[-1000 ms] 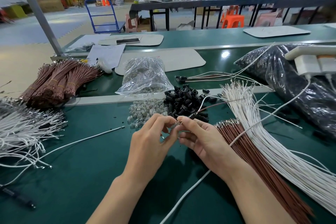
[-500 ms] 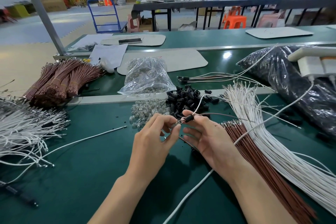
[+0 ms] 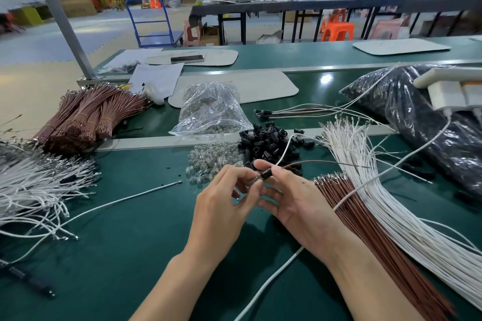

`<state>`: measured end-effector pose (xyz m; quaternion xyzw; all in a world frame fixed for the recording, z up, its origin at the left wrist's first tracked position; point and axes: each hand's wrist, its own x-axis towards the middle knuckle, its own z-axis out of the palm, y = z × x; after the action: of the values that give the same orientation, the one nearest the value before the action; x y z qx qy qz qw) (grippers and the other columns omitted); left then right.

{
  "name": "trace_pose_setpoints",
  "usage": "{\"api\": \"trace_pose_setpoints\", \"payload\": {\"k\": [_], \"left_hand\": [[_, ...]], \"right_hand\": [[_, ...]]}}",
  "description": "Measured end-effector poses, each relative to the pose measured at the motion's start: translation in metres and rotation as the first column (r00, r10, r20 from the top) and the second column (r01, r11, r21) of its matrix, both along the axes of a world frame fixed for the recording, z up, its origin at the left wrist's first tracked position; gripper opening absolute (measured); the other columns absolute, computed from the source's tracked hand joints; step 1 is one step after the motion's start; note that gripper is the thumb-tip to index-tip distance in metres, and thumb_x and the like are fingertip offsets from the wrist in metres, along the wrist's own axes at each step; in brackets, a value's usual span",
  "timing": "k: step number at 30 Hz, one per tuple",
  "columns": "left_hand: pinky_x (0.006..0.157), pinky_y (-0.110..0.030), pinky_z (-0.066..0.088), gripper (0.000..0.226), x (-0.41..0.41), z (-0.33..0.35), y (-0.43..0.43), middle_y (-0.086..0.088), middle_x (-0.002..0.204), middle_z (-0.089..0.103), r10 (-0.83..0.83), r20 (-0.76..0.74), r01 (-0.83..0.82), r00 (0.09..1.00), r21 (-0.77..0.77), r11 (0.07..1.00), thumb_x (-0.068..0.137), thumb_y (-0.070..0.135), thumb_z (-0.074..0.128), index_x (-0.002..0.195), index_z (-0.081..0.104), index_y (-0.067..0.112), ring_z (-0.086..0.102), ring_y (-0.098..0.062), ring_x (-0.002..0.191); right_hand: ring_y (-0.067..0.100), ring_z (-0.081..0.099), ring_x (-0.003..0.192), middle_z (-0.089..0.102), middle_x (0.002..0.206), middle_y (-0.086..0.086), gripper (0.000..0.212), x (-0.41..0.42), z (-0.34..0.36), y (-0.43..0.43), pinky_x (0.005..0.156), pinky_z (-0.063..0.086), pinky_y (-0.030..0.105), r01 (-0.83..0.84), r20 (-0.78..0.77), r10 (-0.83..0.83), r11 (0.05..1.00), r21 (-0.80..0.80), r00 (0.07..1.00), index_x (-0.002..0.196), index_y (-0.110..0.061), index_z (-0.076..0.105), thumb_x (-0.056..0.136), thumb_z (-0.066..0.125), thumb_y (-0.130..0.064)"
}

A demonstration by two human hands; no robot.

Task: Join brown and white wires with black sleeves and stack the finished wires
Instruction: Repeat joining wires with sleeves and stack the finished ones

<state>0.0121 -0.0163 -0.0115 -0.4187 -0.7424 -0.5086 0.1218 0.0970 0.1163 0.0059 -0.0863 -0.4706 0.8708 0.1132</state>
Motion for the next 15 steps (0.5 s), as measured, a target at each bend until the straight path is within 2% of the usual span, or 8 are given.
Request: {"api": "trace_pose_setpoints", "payload": {"k": [7, 12, 15], "left_hand": [[0.071, -0.023, 0.051, 0.011, 0.0000, -0.0017, 0.0005, 0.019, 0.093, 0.062, -0.002, 0.018, 0.002, 1.000, 0.021, 1.000, 0.091, 0.037, 0.067, 0.099, 0.060, 0.039, 0.063, -0.009, 0.080], [0.070, -0.017, 0.047, 0.013, 0.0001, -0.0042, 0.0010, 0.024, 0.094, 0.062, 0.002, 0.071, -0.003, 0.997, 0.022, 1.000, 0.088, 0.033, 0.070, 0.096, 0.061, 0.037, 0.061, -0.005, 0.078], [0.069, -0.017, 0.046, 0.016, -0.0011, -0.0038, 0.0007, 0.020, 0.091, 0.062, -0.003, 0.088, 0.001, 0.996, 0.022, 1.000, 0.087, 0.029, 0.073, 0.092, 0.059, 0.037, 0.060, -0.004, 0.079]], "right_hand": [[0.013, 0.068, 0.088, 0.073, 0.090, 0.002, 0.031, 0.0013, 0.0024, -0.0029, 0.083, 0.057, 0.029, -0.029, 0.013, 0.029, 1.000, 0.008, 0.999, 0.120, -0.014, 0.073, 0.100, 0.054, -0.028], [0.015, 0.066, 0.081, 0.068, 0.086, 0.009, 0.032, 0.0004, 0.0043, -0.0042, 0.077, 0.057, 0.028, -0.016, 0.038, 0.017, 1.000, -0.026, 0.999, 0.118, -0.008, 0.073, 0.099, 0.054, -0.025], [0.016, 0.064, 0.079, 0.065, 0.086, 0.012, 0.031, 0.0009, 0.0052, -0.0050, 0.076, 0.057, 0.028, -0.007, 0.052, 0.009, 0.999, -0.033, 0.999, 0.116, -0.005, 0.073, 0.100, 0.052, -0.022]]}}
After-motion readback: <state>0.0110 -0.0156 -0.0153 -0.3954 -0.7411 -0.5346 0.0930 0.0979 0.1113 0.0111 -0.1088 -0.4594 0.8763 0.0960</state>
